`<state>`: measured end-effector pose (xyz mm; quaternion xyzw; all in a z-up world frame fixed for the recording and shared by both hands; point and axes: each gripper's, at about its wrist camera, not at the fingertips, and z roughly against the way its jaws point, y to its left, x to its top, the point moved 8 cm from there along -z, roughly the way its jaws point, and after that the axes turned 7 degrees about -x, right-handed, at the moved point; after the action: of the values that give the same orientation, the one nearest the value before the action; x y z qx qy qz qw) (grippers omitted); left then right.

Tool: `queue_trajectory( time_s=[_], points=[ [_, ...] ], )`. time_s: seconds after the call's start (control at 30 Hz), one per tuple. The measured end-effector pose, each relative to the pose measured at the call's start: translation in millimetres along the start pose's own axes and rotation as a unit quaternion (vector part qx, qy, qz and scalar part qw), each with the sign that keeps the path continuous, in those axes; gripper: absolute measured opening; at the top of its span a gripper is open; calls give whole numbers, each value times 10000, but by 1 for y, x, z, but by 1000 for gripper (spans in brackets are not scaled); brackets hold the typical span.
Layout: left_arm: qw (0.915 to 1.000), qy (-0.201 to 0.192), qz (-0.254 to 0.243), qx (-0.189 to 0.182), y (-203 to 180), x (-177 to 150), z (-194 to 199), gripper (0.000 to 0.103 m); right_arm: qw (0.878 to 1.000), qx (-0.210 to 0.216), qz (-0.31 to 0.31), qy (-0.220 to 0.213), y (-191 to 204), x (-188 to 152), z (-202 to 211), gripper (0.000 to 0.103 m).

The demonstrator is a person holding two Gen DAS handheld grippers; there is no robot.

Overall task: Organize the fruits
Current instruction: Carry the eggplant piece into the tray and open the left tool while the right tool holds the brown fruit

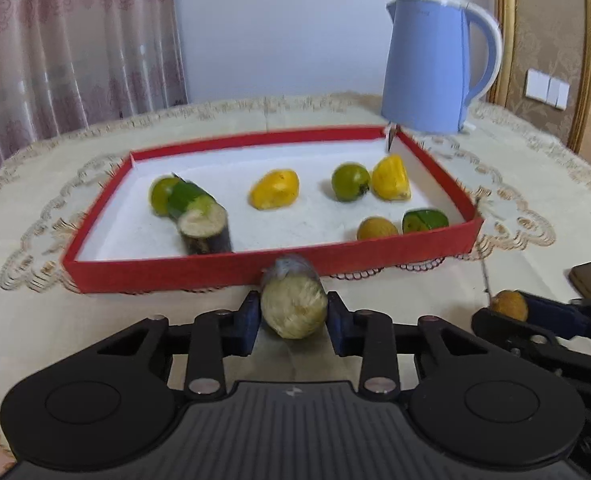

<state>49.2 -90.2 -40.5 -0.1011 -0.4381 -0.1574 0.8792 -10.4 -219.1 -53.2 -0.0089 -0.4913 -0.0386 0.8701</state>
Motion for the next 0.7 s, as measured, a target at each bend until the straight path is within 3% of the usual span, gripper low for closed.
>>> queue_trajectory(
  time_s=[0.3,0.7],
  points=[
    [9976,-656,33,234,38,33,37,32,9995,263,135,-80,23,4,8,25],
    [9960,-778,1,437,56,47,36,32,9982,507,293,-148,49,8,16,25]
  ],
)
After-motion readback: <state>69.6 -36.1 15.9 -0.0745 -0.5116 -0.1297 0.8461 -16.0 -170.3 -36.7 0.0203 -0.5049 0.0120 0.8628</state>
